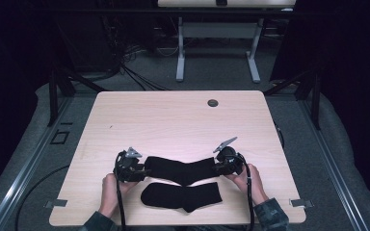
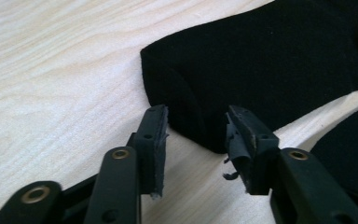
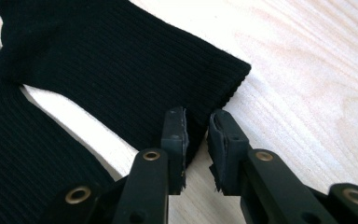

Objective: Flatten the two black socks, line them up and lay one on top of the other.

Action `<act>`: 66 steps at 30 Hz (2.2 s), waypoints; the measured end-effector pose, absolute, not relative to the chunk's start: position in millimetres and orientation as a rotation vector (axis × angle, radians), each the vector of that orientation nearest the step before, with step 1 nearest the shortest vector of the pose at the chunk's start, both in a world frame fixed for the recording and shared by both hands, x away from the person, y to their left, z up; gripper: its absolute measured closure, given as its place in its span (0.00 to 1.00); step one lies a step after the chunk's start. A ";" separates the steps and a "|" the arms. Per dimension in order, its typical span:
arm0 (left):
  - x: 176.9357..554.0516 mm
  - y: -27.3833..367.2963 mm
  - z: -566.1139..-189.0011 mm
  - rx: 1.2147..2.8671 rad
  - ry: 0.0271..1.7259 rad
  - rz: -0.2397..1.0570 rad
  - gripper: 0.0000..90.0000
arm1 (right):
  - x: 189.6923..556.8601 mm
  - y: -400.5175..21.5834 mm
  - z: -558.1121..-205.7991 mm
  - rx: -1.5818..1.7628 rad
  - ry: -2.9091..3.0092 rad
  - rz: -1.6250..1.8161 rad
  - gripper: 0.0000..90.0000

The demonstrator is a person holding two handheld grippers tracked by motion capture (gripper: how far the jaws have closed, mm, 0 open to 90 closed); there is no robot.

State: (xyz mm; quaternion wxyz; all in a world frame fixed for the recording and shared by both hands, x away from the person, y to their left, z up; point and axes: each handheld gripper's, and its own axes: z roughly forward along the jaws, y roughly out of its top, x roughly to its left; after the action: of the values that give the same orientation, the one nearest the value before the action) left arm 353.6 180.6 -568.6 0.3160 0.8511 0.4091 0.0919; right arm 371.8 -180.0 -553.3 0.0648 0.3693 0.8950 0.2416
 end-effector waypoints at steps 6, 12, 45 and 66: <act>348.9 184.7 -565.9 2.187 1.091 0.270 0.37 | 372.2 -181.7 -554.0 1.117 2.687 0.721 0.73; 347.4 194.7 -560.4 2.153 1.130 0.286 0.18 | 373.0 -186.1 -554.5 1.160 2.674 0.764 0.44; 292.6 267.5 -578.0 2.104 1.316 0.515 0.00 | 293.4 -276.8 -541.3 1.301 2.291 0.899 0.02; 300.1 269.5 -593.2 2.051 1.269 0.531 0.00 | 287.2 -288.9 -589.4 1.385 2.175 0.897 0.00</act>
State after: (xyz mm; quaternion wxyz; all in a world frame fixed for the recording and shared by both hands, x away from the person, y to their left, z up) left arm 300.1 269.5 -593.2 0.3299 0.7841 0.4850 0.2029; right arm 287.2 -288.9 -589.4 0.2041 0.4967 0.7799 0.3214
